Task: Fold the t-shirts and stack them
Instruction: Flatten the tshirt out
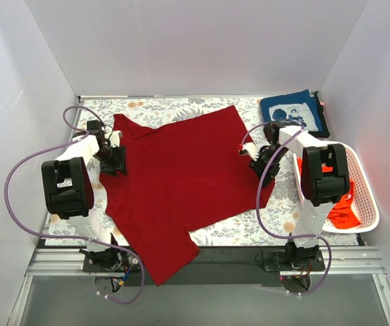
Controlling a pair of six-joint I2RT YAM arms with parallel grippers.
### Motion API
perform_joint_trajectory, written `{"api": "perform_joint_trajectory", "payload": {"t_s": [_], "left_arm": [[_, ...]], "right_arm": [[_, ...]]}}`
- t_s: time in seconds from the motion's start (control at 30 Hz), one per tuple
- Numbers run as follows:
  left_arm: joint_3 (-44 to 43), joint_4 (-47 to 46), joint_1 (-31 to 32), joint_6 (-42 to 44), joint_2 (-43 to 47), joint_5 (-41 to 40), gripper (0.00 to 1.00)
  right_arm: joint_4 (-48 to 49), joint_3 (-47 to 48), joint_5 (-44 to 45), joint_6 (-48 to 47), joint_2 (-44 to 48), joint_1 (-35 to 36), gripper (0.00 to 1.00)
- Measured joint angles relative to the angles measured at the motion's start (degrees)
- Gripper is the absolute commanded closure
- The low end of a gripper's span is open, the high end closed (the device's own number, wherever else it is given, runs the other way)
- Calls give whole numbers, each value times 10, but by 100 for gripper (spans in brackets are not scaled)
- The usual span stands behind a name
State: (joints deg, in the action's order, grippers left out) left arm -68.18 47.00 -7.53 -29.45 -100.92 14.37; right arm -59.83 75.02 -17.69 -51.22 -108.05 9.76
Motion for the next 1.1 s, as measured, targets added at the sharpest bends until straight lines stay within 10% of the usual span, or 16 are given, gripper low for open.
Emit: {"api": "perform_joint_trajectory", "payload": {"t_s": [0.43,0.77,1.1], "left_arm": [[13,-16,2,0,-29,-23,58],[7,-14,2,-4,-36,-25,58],[6,-11,2,-4,-37,-25,58]], "right_arm": [[-22,-25,48,-25,49,-54,80],[-74,34,28,3,50,-57,10],[-43,55,7,54,3,35,25]]}}
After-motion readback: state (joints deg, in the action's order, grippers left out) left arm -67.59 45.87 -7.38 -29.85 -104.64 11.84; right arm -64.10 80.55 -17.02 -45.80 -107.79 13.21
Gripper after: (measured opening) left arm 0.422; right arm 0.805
